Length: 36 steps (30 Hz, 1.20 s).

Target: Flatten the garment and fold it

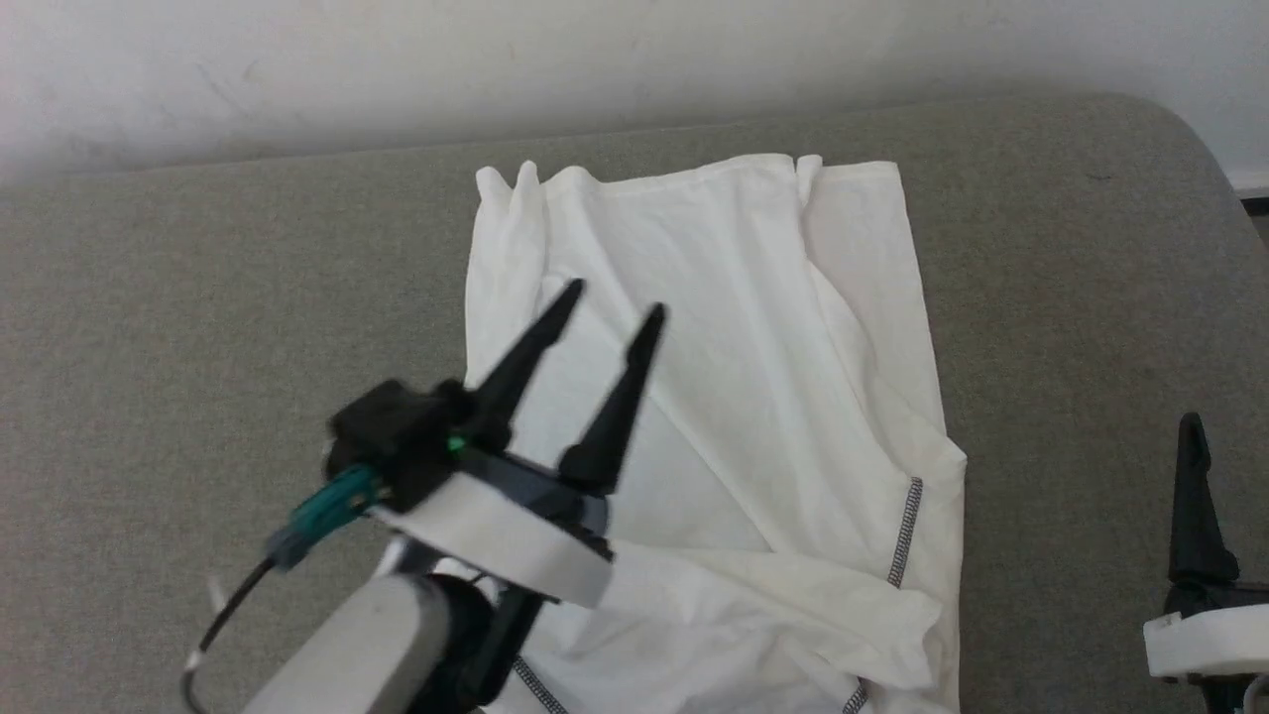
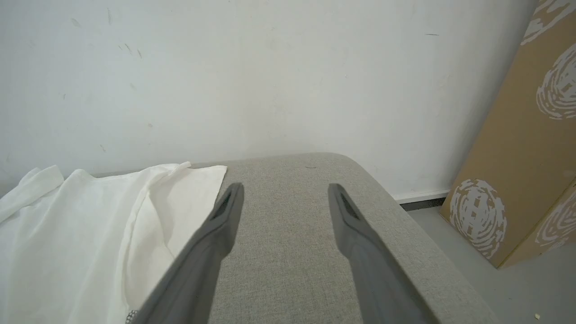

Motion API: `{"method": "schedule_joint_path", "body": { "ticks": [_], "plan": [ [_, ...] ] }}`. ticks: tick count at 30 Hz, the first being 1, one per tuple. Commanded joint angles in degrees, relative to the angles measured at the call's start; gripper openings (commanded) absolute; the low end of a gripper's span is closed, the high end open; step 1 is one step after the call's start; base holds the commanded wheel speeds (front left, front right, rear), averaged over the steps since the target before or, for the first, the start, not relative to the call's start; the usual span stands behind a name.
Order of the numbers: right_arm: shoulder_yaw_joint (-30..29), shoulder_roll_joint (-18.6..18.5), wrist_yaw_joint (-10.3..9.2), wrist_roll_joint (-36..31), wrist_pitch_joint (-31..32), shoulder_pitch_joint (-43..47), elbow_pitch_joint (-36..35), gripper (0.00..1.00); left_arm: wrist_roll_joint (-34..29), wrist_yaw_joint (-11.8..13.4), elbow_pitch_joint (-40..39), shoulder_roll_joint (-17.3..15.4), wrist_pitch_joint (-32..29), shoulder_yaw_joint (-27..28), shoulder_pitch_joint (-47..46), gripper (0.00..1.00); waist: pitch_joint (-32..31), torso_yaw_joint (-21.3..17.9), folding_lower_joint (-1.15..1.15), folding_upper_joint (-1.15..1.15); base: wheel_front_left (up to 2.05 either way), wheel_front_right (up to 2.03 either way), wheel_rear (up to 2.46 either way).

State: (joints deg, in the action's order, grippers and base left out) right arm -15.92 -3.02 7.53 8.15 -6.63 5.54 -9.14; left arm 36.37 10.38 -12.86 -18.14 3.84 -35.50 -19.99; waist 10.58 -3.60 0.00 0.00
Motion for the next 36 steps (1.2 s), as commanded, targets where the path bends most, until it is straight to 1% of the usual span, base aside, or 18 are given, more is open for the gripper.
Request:
{"method": "schedule_joint_path", "body": {
  "ticks": [1,2,5,7,9,10,12,14,15,17,18,22,27,30,34,36],
  "plan": [
    [0.16,0.14,-0.04,0.33,-0.11,0.45,0.02,1.00,-0.15,0.53,-0.35,-0.53,0.83,0.62,1.31,1.00,-0.23,0.09,0.00,0.00,0.00,0.00,0.00],
    [0.23,0.14,-0.04,0.30,-0.06,0.51,0.00,1.00,-0.46,2.13,-1.43,-1.89,3.11,3.08,3.42,1.00,-0.38,0.10,0.00,0.00,0.00,0.00,0.00],
    [0.46,0.14,-0.04,0.21,0.06,0.81,-0.05,1.00,-1.04,5.76,-4.22,-5.07,8.45,9.32,10.15,1.00,-0.74,0.19,0.00,0.00,0.00,0.00,0.00],
    [0.63,0.14,-0.04,0.20,0.13,1.06,-0.05,1.00,-2.70,7.88,-5.66,-7.03,10.08,12.97,14.63,1.00,-0.88,0.30,0.00,0.00,0.00,0.00,0.00],
    [0.84,0.14,-0.04,0.22,0.18,1.31,0.00,1.00,-4.53,9.81,-7.43,-7.56,10.85,16.45,19.13,1.00,-0.98,0.37,0.00,0.00,0.00,0.00,0.00],
    [0.92,0.14,-0.04,0.27,0.17,1.44,0.03,1.00,-5.79,10.23,-8.10,-7.80,11.02,18.17,21.21,1.00,-1.00,0.41,0.00,0.00,0.00,0.00,0.00],
    [1.01,0.14,-0.04,0.49,0.13,1.76,0.26,1.00,-10.39,10.63,-9.54,-7.80,11.11,21.43,24.48,1.00,-1.11,0.56,0.00,0.00,0.00,0.00,0.00],
    [1.03,0.14,-0.04,0.80,-0.01,2.14,0.66,1.00,-14.36,10.54,-10.24,-6.34,11.13,23.88,27.61,1.00,-1.33,0.74,0.00,0.00,0.00,0.00,0.00],
    [1.12,0.14,-0.04,0.98,-0.09,2.33,0.92,1.00,-15.99,10.38,-9.87,-5.55,11.13,24.76,29.31,1.00,-1.52,0.79,0.00,0.00,0.00,0.00,0.00],
    [1.26,0.14,-0.04,1.33,-0.24,2.75,1.42,1.00,-17.32,9.85,-8.99,-2.79,11.14,26.66,31.98,1.00,-1.91,0.92,0.00,0.00,0.00,0.00,0.00],
    [1.37,0.14,-0.04,1.47,-0.29,2.93,1.61,1.00,-17.97,9.22,-8.35,-1.69,11.14,27.42,33.07,1.00,-2.02,0.98,0.00,0.00,0.00,0.00,0.00],
    [1.92,0.14,-0.04,1.67,-0.18,3.13,1.96,1.00,-20.09,5.62,-6.57,1.80,11.15,29.31,34.65,1.00,-2.16,1.22,0.00,0.00,0.00,0.00,0.00],
    [2.19,0.14,-0.04,1.47,1.28,0.81,0.45,1.00,-21.96,1.16,-5.92,4.70,11.15,31.13,33.53,1.00,-1.29,1.18,0.00,0.00,0.00,0.00,0.00],
    [2.82,0.14,-0.04,1.18,4.17,-2.85,-2.07,1.00,-22.82,-0.81,-6.11,6.10,11.15,32.25,32.45,1.00,0.00,0.85,0.00,0.00,0.00,0.00,0.00],
    [3.25,-0.07,-0.04,0.79,10.58,-10.60,-5.94,1.00,-24.07,-2.80,-7.11,7.62,11.15,33.64,30.88,1.00,2.91,0.64,0.00,0.00,0.00,0.00,0.00],
    [3.33,-1.91,-0.04,1.52,14.53,-15.59,-7.13,1.00,-24.72,-3.71,-7.72,8.13,11.15,34.24,30.08,1.00,4.92,0.75,0.00,0.00,0.00,0.00,0.00]
  ]
}}
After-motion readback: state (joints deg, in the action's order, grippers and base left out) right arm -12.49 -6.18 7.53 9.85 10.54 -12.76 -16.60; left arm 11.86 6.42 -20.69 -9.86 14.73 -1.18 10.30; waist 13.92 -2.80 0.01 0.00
